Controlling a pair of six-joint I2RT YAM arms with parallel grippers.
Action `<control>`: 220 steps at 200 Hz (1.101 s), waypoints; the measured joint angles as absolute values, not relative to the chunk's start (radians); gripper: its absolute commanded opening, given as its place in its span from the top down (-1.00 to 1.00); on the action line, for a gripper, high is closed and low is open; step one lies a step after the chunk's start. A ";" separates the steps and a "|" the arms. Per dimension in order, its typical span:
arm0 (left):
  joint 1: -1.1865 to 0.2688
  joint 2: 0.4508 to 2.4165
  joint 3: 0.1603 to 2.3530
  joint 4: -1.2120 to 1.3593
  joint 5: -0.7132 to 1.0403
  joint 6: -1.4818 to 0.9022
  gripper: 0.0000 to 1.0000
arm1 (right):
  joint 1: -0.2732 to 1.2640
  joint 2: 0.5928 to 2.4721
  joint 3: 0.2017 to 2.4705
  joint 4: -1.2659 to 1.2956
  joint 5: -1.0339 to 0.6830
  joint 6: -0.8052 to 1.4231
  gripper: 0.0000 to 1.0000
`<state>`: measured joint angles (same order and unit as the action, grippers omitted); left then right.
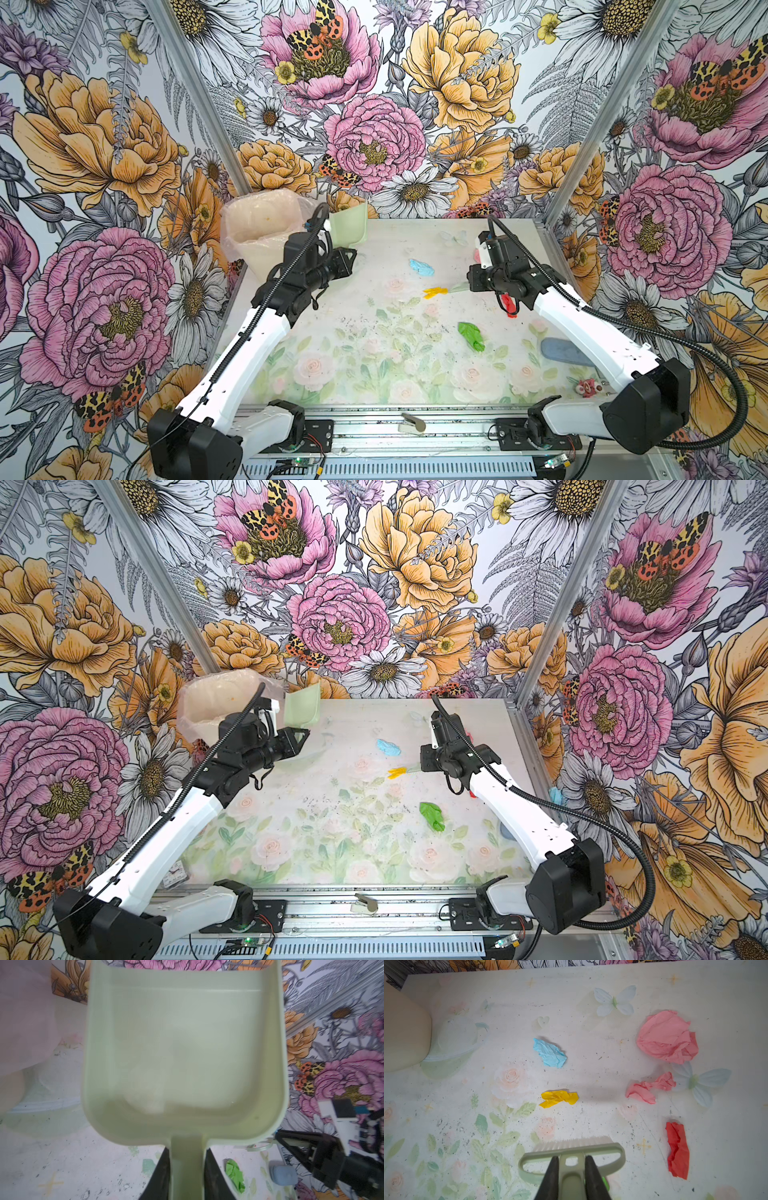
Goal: Sweep away the paper scraps from the table
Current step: 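Lower the empty dustpan with the left gripper while the brush nears the blue scrap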
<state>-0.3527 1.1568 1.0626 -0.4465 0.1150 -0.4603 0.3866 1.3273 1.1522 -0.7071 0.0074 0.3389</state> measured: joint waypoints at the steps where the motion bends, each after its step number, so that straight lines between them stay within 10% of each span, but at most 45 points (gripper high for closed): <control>1: -0.358 1.158 1.059 -0.449 0.107 -0.459 1.00 | 0.387 1.326 1.149 -0.709 0.006 0.339 1.00; 220: -0.712 1.155 0.730 -0.544 -0.284 -0.534 1.00 | 0.454 1.822 1.410 -0.589 0.081 0.236 1.00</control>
<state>-0.7116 1.1553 0.7303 -0.5438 -0.2840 -0.5343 0.4541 1.8225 1.4097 -0.5888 0.0811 0.2359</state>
